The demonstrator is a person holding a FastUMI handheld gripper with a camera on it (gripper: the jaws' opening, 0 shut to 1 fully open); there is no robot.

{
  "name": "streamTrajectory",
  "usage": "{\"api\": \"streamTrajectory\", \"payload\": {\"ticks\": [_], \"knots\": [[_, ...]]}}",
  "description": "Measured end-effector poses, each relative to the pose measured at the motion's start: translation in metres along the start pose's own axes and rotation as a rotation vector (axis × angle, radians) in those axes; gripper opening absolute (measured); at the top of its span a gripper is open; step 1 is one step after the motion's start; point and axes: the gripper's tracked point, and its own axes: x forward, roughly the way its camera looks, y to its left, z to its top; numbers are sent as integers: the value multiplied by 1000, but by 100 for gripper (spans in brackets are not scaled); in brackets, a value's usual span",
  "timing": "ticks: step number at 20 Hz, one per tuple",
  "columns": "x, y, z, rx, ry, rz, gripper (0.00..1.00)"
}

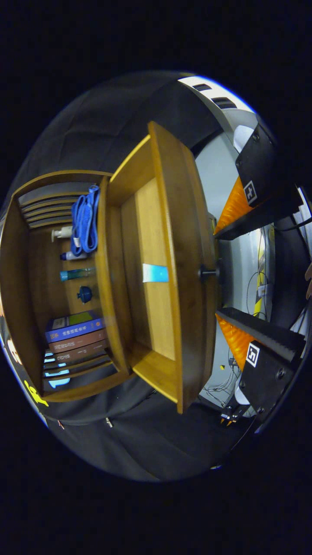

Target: Pull open the drawer, take out the items inside it, and place them on the countertop above the cabinet.

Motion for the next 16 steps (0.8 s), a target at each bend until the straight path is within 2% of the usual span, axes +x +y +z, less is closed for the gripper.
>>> {"api": "streamTrajectory", "payload": {"ticks": [3, 6, 11, 16], "knots": [[2, 10, 51, 11, -52, 22, 99], [35, 10, 85, -3, -46, -1, 99], [108, 10, 88, -31, 112, -18, 99], [158, 5, 78, -30, 244, -35, 99]]}}
